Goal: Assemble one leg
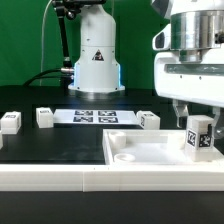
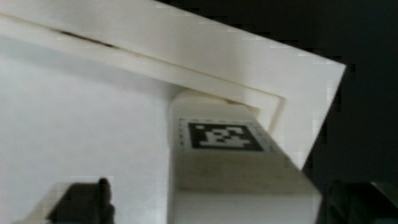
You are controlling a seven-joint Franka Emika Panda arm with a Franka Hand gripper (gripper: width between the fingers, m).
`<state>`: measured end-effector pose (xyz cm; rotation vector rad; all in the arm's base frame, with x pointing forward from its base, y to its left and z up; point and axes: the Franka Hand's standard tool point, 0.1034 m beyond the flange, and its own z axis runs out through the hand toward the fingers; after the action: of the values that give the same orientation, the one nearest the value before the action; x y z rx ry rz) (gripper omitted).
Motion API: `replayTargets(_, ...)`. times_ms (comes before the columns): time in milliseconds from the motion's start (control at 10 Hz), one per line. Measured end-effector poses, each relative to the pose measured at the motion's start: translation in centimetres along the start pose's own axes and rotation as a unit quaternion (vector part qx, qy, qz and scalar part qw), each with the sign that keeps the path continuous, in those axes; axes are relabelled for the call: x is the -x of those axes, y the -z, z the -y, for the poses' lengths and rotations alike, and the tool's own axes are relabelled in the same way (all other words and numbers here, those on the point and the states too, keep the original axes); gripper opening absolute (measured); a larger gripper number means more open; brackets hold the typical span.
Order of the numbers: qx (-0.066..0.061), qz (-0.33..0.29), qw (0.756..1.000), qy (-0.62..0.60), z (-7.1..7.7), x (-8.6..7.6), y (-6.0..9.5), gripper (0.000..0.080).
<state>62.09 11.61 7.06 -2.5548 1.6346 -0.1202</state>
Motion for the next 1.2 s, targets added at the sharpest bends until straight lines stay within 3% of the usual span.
replayTargets(400,0.000,-0.002,0.978,0.209,0.33,0.23,0.15,0.0648)
replayTargets(800,0.012,-0.008,0.931,0.365,0.36,0.60,0.14,0.0649)
replayTargets(1200,0.041,-0.001,0.852,0.522,-0.04,0.45,0.09,0.0649)
